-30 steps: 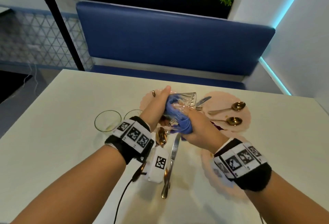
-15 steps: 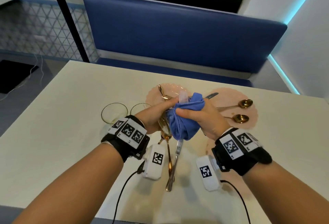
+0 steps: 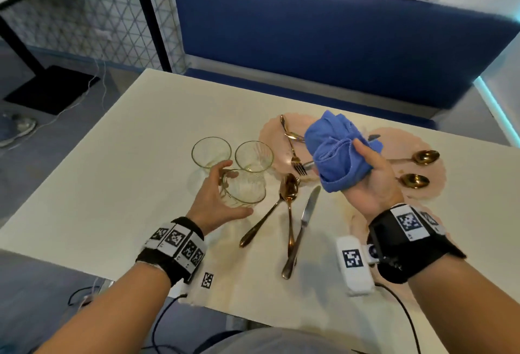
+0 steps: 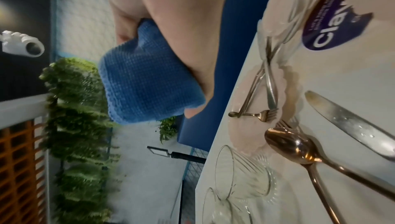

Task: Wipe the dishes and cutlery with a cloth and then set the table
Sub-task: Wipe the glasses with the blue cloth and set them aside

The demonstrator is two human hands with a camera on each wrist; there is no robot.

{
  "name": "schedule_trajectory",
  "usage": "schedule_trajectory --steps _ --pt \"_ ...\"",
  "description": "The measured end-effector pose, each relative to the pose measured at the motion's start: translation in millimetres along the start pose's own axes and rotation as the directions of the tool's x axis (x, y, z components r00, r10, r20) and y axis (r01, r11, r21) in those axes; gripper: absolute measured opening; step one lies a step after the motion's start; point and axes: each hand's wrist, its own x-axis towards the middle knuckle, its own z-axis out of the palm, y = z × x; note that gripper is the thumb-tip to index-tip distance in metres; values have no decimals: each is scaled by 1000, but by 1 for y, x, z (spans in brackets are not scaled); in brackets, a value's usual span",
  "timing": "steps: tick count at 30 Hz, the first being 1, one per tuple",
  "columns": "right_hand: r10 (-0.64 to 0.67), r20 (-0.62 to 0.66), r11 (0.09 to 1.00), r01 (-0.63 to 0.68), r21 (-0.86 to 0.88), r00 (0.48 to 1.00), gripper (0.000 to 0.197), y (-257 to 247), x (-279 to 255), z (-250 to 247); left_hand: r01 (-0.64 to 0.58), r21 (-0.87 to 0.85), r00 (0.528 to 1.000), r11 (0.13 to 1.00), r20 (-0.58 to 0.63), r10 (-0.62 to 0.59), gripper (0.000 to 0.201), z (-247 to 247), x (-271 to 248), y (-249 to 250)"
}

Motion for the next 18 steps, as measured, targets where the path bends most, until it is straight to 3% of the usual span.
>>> schedule_trajectory --steps 2,5,10,13,16,18 --pt "-19 2 999 18 43 1000 31 -1 -3 -5 24 45 996 999 -90 -19 98 -9 -5 -18" --pt "-31 -39 996 34 83 999 43 -1 -6 -15 44 65 984 997 -177 -32 96 -18 -12 -36" --pt "-92 -94 981 107 161 991 47 -5 -7 -32 78 94 973 993 -225 -56 104 -20 -12 -46" --pt "-156 -90 961 172 216 984 51 -16 -11 -39 100 220 965 970 -257 -41 112 -20 -14 -42" --pt "-177 -124 965 197 173 976 54 -31 -21 -46 -6 389 901 921 -398 174 100 -8 -18 -16" --pt "-197 -121 963 216 162 973 58 -44 -31 -55 -155 419 881 895 -351 317 72 23 -12 11"
